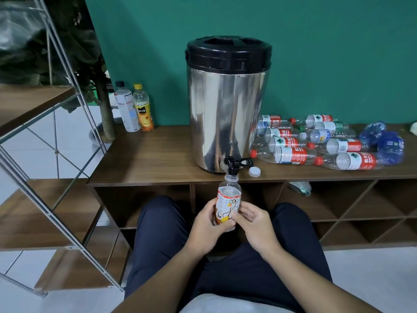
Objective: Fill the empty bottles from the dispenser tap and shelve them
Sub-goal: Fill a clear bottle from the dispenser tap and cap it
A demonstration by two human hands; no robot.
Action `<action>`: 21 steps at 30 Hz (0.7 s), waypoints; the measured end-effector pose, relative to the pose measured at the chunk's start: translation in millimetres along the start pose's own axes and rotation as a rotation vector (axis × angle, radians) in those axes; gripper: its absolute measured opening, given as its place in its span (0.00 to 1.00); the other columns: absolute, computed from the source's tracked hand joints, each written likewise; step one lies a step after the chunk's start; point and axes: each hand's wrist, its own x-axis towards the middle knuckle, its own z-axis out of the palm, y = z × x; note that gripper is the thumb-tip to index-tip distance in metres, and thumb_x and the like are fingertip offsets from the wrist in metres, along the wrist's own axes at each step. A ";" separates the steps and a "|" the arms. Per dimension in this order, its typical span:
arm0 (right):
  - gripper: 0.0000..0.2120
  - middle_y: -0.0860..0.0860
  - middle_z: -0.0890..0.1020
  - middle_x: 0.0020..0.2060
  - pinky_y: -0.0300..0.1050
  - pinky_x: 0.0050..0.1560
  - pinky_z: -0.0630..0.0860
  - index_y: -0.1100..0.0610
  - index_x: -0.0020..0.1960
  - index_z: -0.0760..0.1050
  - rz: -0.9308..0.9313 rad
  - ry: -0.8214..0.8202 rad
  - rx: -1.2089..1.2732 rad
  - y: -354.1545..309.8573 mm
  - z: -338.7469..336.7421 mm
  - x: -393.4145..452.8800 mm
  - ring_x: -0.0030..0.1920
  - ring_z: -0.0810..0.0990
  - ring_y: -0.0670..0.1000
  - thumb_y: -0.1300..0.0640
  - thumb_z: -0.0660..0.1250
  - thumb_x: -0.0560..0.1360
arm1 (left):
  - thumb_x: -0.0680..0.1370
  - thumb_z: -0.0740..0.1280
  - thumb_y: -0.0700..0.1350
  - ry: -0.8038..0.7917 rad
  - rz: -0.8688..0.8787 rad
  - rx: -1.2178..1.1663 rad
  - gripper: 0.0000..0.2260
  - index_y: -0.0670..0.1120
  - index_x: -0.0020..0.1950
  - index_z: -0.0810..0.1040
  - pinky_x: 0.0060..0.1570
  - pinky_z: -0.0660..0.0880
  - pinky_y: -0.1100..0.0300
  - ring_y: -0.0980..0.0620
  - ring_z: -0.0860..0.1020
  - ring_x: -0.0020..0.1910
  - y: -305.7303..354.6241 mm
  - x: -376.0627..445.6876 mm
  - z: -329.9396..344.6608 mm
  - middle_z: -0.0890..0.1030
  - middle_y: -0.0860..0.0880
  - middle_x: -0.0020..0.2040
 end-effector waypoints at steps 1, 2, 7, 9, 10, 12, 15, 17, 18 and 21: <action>0.17 0.47 0.90 0.57 0.38 0.59 0.83 0.57 0.67 0.84 -0.003 -0.003 -0.018 0.5 -0.4 0.3 0.61 0.88 0.48 0.69 0.74 0.81 | 0.79 0.80 0.33 0.004 -0.003 0.005 0.31 0.48 0.79 0.76 0.57 0.84 0.62 0.53 0.85 0.67 0.0 0.4 -0.3 0.86 0.51 0.68; 0.17 0.47 0.90 0.58 0.39 0.60 0.83 0.56 0.67 0.84 -0.007 -0.004 -0.039 1.4 -0.8 0.9 0.62 0.88 0.47 0.69 0.74 0.81 | 0.79 0.80 0.33 0.009 -0.008 0.009 0.31 0.48 0.79 0.76 0.56 0.84 0.62 0.53 0.85 0.67 -0.5 1.3 -0.3 0.86 0.51 0.68; 0.17 0.46 0.90 0.57 0.37 0.60 0.82 0.58 0.69 0.84 -0.015 0.004 -0.074 2.1 -1.7 2.9 0.62 0.88 0.46 0.68 0.74 0.81 | 0.79 0.80 0.34 0.018 -0.005 0.031 0.29 0.48 0.78 0.77 0.54 0.85 0.62 0.51 0.86 0.65 -2.6 6.5 0.6 0.87 0.50 0.67; 0.18 0.45 0.90 0.58 0.37 0.61 0.82 0.58 0.69 0.84 -0.016 0.010 -0.083 3.6 -1.9 2.6 0.62 0.88 0.46 0.68 0.74 0.81 | 0.79 0.80 0.34 0.016 -0.005 0.017 0.29 0.47 0.77 0.77 0.54 0.85 0.62 0.51 0.86 0.65 -4.4 7.9 1.3 0.86 0.49 0.66; 0.18 0.46 0.90 0.58 0.38 0.62 0.82 0.58 0.69 0.84 -0.011 0.017 -0.084 5.6 -2.5 2.6 0.62 0.88 0.46 0.68 0.74 0.81 | 0.79 0.80 0.35 0.014 -0.009 0.013 0.28 0.47 0.77 0.77 0.54 0.85 0.62 0.51 0.86 0.65 -5.3 8.0 2.0 0.86 0.48 0.66; 0.17 0.46 0.90 0.58 0.40 0.63 0.82 0.57 0.69 0.84 -0.003 0.027 -0.084 7.9 -4.2 2.0 0.63 0.87 0.47 0.67 0.74 0.82 | 0.80 0.81 0.36 0.017 -0.014 0.020 0.28 0.48 0.78 0.77 0.55 0.85 0.61 0.51 0.86 0.66 -7.0 7.5 3.8 0.86 0.50 0.67; 0.17 0.46 0.90 0.59 0.39 0.62 0.82 0.55 0.69 0.84 -0.004 0.032 -0.078 8.7 -5.0 0.7 0.63 0.87 0.47 0.66 0.74 0.82 | 0.79 0.82 0.42 0.020 -0.019 0.049 0.29 0.52 0.78 0.77 0.62 0.85 0.52 0.51 0.84 0.68 -10.1 7.8 4.5 0.86 0.53 0.68; 0.17 0.46 0.90 0.59 0.38 0.62 0.82 0.56 0.69 0.83 -0.010 0.042 -0.080 9.7 -5.4 -0.3 0.63 0.87 0.46 0.67 0.74 0.82 | 0.80 0.82 0.43 0.015 -0.025 0.045 0.29 0.53 0.79 0.76 0.64 0.85 0.49 0.51 0.84 0.69 -11.7 8.1 5.0 0.86 0.53 0.69; 0.17 0.45 0.90 0.59 0.39 0.63 0.82 0.56 0.70 0.83 -0.012 0.048 -0.084 10.7 -5.5 -0.7 0.63 0.87 0.46 0.66 0.74 0.82 | 0.80 0.81 0.42 0.013 -0.028 0.035 0.29 0.52 0.79 0.76 0.64 0.86 0.48 0.50 0.84 0.69 -11.4 8.0 5.4 0.86 0.53 0.69; 0.18 0.46 0.89 0.60 0.42 0.66 0.82 0.56 0.71 0.83 -0.011 0.061 -0.090 12.6 -6.5 -3.6 0.64 0.87 0.47 0.64 0.75 0.82 | 0.80 0.81 0.40 0.011 -0.028 0.006 0.28 0.51 0.78 0.76 0.62 0.86 0.50 0.51 0.85 0.68 -13.7 9.2 5.9 0.86 0.53 0.68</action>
